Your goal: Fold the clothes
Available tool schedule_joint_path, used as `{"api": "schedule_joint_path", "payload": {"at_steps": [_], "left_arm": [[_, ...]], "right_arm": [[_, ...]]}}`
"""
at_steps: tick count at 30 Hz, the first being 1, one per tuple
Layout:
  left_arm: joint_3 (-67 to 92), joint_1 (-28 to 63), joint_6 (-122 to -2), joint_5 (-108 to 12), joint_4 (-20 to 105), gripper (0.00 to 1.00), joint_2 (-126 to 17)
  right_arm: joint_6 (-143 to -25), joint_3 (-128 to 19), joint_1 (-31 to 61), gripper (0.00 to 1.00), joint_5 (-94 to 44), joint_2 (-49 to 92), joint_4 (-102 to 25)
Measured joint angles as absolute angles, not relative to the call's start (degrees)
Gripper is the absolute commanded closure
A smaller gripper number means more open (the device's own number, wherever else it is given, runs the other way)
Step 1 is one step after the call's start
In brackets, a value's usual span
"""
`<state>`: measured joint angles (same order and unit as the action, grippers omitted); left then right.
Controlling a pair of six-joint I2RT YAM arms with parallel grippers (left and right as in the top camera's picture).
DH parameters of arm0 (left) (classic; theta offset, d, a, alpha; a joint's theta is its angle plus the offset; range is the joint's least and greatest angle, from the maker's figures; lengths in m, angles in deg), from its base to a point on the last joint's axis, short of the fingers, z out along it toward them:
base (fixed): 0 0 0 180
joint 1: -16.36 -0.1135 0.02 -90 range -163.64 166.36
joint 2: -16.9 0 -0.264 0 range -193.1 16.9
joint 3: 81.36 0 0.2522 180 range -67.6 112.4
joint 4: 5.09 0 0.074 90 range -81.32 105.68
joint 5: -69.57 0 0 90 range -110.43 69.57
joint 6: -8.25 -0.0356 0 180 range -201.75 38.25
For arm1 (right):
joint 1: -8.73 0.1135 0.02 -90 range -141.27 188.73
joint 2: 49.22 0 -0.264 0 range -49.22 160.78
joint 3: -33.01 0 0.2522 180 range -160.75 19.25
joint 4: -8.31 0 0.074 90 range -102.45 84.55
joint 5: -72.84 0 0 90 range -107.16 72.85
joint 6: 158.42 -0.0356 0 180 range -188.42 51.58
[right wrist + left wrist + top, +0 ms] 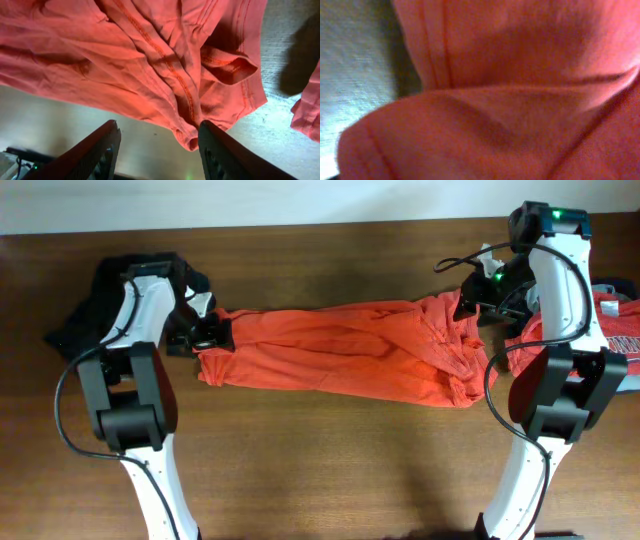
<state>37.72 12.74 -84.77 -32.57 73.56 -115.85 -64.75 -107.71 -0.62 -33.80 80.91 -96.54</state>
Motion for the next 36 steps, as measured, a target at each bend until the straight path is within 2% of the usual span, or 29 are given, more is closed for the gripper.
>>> {"api": "schedule_joint_path", "payload": {"at_steps": [5, 8, 11, 24, 31, 36], "left_arm": [[33.8, 12.4, -84.2, -35.6, 66.2, 0.47, -114.2], [32.6, 12.4, -84.1, -38.0, 63.3, 0.76, -113.9], [31.8, 12.4, -84.2, -40.0, 62.3, 0.99, -114.1], [30.8, 7.6, -84.5, -44.1, 63.7, 0.99, -114.0], [29.7, -0.2, -85.3, -41.3, 64.2, 0.99, -112.1], [29.6, -2.2, -85.8, -38.6, 64.8, 0.99, -110.1]], "right_arm": [[-64.7, -107.7, -0.6, 0.45, -33.8, 80.9, -96.5], [-64.8, -107.7, -0.6, 0.45, -33.8, 80.9, -96.5], [-64.7, -107.7, -0.6, 0.45, -33.8, 80.9, -96.5], [-64.7, -107.7, -0.6, 0.44, -33.8, 80.9, -96.5], [-64.8, -107.7, -0.6, 0.44, -33.8, 80.9, -96.5], [-64.7, -107.7, -0.6, 0.44, -33.8, 80.9, -96.5]]}}
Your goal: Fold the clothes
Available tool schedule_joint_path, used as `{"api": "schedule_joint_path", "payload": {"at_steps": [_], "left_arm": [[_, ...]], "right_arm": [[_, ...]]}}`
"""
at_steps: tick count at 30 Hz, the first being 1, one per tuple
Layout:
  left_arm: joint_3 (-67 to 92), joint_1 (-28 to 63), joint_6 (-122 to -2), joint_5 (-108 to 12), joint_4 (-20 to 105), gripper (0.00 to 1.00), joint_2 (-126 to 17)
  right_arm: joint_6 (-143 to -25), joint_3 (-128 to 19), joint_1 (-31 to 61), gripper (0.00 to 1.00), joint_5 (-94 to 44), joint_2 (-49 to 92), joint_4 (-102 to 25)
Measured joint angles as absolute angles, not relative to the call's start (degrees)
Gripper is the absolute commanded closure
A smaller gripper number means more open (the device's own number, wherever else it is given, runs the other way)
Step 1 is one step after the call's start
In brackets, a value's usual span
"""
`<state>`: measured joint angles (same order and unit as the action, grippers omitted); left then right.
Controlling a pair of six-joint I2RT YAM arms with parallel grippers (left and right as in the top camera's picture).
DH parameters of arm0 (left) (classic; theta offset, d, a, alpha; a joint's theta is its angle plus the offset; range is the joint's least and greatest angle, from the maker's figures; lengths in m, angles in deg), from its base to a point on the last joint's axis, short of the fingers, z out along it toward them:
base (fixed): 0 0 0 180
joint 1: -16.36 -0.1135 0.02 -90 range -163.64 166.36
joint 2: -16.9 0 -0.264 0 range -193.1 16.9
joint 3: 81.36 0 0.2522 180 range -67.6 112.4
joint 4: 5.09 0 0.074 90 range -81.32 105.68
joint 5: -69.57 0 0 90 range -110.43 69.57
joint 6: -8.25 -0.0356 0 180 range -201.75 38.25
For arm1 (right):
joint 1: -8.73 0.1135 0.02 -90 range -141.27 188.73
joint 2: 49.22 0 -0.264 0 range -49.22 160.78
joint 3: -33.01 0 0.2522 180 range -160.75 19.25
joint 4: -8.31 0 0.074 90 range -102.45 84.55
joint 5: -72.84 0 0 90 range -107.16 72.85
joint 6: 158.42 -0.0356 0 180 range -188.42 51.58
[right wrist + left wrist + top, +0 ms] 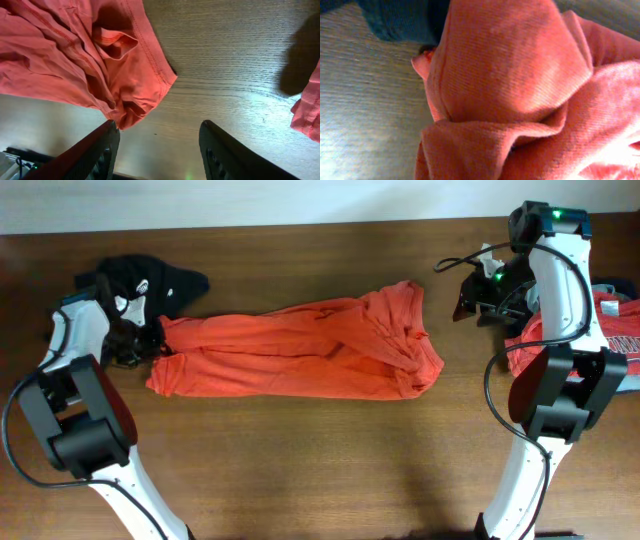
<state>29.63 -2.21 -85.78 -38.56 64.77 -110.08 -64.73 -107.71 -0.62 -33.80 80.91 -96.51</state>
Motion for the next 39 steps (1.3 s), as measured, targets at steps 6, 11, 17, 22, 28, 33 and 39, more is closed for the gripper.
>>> {"api": "schedule_joint_path", "payload": {"at_steps": [6, 11, 17, 22, 28, 33, 39], "left_arm": [[29.6, -0.7, -85.8, -37.5, 64.8, 1.0, -106.5], [29.6, 3.2, -85.8, -37.3, 64.8, 0.99, -101.9], [29.6, 11.1, -85.7, -37.3, 63.7, 1.0, -99.3], [29.6, 17.6, -84.9, -37.1, 61.3, 1.0, -99.3], [29.5, 23.6, -84.4, -37.0, 59.7, 0.99, -99.3], [29.5, 27.1, -84.2, -36.3, 59.6, 0.99, -99.3], [29.5, 30.2, -84.1, -35.2, 59.6, 0.99, -99.5]], "right_arm": [[-64.7, -107.7, -0.6, 0.44, -33.8, 80.9, -96.5], [-64.7, -107.7, -0.6, 0.44, -33.8, 80.9, -96.5], [-64.7, -107.7, -0.6, 0.44, -33.8, 80.9, -96.5], [-64.7, -107.7, -0.4, 0.44, -33.8, 80.9, -96.5], [-64.7, -107.7, 0.3, 0.44, -33.8, 80.9, -96.5], [-64.7, -107.7, 0.6, 0.44, -33.8, 80.9, -96.5], [-64.7, -107.7, 0.6, 0.44, -33.8, 80.9, -96.6]]}}
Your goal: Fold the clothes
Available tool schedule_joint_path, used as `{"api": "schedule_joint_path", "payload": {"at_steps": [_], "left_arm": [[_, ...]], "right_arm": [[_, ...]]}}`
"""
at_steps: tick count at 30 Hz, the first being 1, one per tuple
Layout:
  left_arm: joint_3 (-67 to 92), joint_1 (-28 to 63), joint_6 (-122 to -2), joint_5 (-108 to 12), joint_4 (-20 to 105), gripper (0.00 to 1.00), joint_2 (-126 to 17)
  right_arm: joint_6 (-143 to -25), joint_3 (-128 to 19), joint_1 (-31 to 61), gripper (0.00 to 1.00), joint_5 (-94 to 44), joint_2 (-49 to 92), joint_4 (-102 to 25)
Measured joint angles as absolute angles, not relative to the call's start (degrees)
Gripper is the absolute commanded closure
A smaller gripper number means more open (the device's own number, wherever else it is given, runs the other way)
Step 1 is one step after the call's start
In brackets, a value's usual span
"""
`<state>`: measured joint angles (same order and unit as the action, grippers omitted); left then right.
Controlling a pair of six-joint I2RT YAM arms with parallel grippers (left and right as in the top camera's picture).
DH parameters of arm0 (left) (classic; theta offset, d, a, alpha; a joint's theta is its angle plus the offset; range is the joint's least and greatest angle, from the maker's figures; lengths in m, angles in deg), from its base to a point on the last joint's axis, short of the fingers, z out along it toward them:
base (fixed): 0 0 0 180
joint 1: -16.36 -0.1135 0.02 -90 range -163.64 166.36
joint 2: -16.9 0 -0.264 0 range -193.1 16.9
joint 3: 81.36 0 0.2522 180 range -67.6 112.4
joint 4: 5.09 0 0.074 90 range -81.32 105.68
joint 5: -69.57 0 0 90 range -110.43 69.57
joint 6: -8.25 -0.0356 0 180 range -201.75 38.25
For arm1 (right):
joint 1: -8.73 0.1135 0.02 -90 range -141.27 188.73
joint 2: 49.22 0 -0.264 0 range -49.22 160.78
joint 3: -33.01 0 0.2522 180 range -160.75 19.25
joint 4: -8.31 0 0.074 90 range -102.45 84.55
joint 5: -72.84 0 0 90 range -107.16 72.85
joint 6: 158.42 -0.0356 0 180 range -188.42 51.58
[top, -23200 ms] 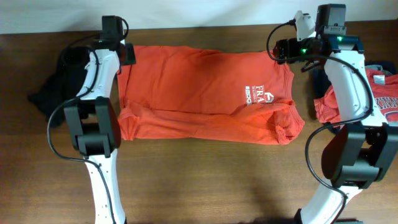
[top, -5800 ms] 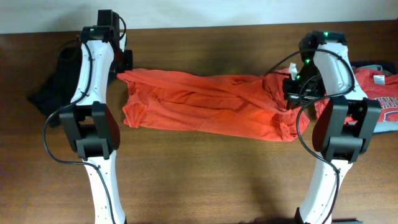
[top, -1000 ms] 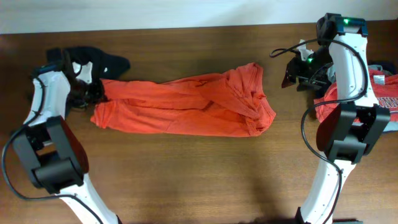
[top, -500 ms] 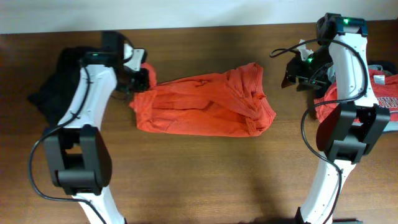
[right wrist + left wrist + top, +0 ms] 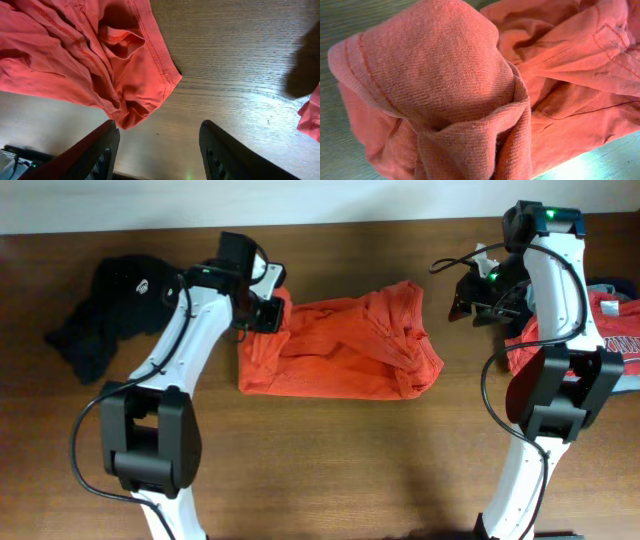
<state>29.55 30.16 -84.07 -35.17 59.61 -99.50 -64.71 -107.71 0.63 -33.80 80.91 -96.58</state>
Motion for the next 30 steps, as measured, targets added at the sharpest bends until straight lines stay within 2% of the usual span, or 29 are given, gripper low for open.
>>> {"api": "schedule_joint_path", "payload": {"at_steps": [3, 4, 5, 6, 8, 9, 10, 18, 22, 25, 30], "left_arm": [[29.5, 31.2, -84.1, -35.0, 59.6, 0.99, -100.2], [29.5, 31.5, -84.1, -35.0, 59.6, 0.94, -100.6], [29.5, 31.8, -84.1, -34.9, 59.6, 0.77, -100.8], [29.5, 32.1, -84.1, -34.9, 59.7, 0.51, -101.2], [29.5, 32.6, -83.9, -34.7, 59.8, 0.17, -101.8], [29.5, 32.9, -83.8, -34.7, 59.8, 0.05, -102.2], [29.5, 33.1, -83.8, -34.7, 59.8, 0.02, -102.5], [29.5, 33.9, -83.6, -34.7, 59.4, 0.01, -103.6], [29.5, 33.9, -83.6, -35.3, 59.4, 0.05, -103.6], [29.5, 33.9, -83.6, -36.0, 61.3, 0.11, -103.6], [29.5, 33.9, -83.6, -36.5, 66.9, 0.34, -103.6]], "right_arm": [[-64.7, -107.7, 0.6, 0.44, -33.8, 80.9, -96.6], [-64.7, -107.7, 0.6, 0.44, -33.8, 80.9, -96.6], [-64.7, -107.7, 0.6, 0.44, -33.8, 80.9, -96.7], [-64.7, -107.7, 0.6, 0.44, -33.8, 80.9, -96.7], [-64.8, -107.7, 0.6, 0.44, -33.8, 80.9, -96.7], [-64.7, -107.7, 0.6, 0.44, -33.8, 80.9, -96.7], [-64.7, -107.7, 0.6, 0.44, -33.8, 80.9, -96.7], [-64.7, -107.7, 0.6, 0.44, -33.8, 80.9, -96.7], [-64.7, -107.7, 0.6, 0.44, -33.8, 80.9, -96.7], [-64.7, -107.7, 0.6, 0.44, -33.8, 80.9, -96.7], [-64.7, -107.7, 0.6, 0.44, -33.8, 80.9, -96.7]]}}
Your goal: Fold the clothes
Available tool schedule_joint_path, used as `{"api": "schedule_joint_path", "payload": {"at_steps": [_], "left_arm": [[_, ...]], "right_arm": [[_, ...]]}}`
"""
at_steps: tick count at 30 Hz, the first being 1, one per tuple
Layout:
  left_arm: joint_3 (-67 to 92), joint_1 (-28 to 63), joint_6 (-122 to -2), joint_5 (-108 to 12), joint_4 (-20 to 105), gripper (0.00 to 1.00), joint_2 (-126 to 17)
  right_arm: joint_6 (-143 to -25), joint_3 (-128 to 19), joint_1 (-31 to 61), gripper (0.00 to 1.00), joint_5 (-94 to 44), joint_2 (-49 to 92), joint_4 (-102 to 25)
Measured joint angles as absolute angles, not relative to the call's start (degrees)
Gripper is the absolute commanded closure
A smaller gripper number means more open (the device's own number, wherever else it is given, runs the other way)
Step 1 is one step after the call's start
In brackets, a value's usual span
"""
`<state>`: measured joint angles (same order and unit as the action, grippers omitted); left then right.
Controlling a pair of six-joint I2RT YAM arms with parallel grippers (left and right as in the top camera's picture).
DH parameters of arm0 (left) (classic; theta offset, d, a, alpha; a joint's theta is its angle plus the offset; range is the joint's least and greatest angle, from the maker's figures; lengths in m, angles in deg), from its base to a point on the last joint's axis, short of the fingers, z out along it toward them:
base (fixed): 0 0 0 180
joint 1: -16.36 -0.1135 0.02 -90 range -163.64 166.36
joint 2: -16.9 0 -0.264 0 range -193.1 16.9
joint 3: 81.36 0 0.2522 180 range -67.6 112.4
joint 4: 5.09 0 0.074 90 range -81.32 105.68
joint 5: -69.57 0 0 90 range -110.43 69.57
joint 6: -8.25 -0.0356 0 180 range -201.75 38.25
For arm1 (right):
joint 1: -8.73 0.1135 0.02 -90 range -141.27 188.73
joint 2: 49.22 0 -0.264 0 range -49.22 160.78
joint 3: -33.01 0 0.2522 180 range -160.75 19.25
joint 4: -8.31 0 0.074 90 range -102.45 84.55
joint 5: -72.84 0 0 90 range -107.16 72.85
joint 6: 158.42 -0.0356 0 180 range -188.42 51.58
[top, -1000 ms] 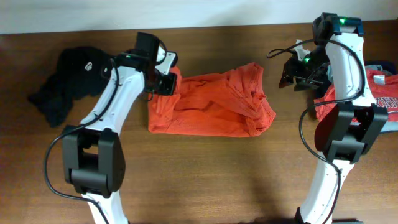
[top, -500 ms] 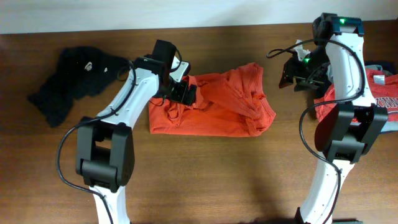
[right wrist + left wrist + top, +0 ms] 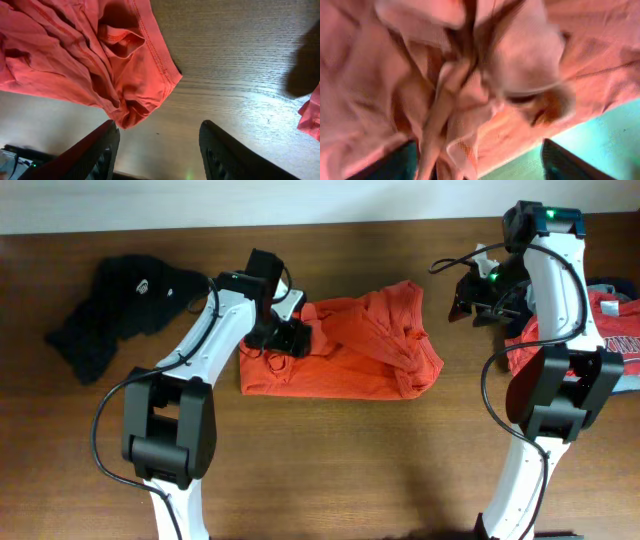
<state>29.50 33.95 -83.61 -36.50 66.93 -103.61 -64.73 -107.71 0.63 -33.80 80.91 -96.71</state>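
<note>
The orange shirt (image 3: 350,355) lies bunched in the middle of the table, its left part doubled over onto the rest. My left gripper (image 3: 290,338) hangs low over that doubled left part. In the left wrist view the left gripper (image 3: 480,167) is open, with loose, blurred folds of the shirt (image 3: 520,60) hanging between its spread fingers. My right gripper (image 3: 470,308) is open and holds nothing, just right of the shirt's right end. The right wrist view shows the right gripper (image 3: 160,150) above bare wood, with the shirt's hem (image 3: 125,75) ahead of it.
A black garment (image 3: 110,310) lies crumpled at the far left of the brown wooden table (image 3: 350,470). A red garment with white print (image 3: 620,330) sits at the right edge, behind my right arm.
My left gripper was shut on the shirt's left end near the shirt's upper left corner. Now it is a little further right and lower, open, with the fabric slack. The right arm has not moved.
First the shirt lay stretched long between my left gripper, shut on its left end, and my open right gripper. Then it sat further left, beside the black garment. Then the left end was over toward the middle, shortening the shirt, where it now lies released.
</note>
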Motion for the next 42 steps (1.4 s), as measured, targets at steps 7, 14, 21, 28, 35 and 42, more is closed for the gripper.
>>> {"api": "schedule_joint_path", "payload": {"at_steps": [7, 14, 21, 28, 35, 42], "left_arm": [[29.5, 36.1, -83.5, -37.2, 68.8, 0.58, -103.6], [29.5, 41.4, -83.4, -39.9, 66.7, 0.59, -103.6], [29.5, 45.5, -83.2, -40.0, 63.3, 0.64, -103.6], [33.8, 42.9, -81.3, -38.6, 63.5, 0.24, -103.7], [38.5, 38.4, -81.0, -33.7, 59.8, 0.17, -103.7], [38.5, 37.6, -80.6, -28.5, 58.6, 0.17, -105.1]], "right_arm": [[-64.7, -107.7, 0.6, 0.44, -33.8, 80.9, -96.7], [-64.7, -107.7, 0.6, 0.44, -33.8, 80.9, -96.7], [-64.7, -107.7, 0.6, 0.44, -33.8, 80.9, -96.7], [-63.7, -107.7, 0.6, 0.44, -33.8, 80.9, -96.7], [-63.5, -107.7, 0.6, 0.44, -33.8, 80.9, -96.7], [-63.5, -107.7, 0.6, 0.41, -33.8, 80.9, -96.7]]}}
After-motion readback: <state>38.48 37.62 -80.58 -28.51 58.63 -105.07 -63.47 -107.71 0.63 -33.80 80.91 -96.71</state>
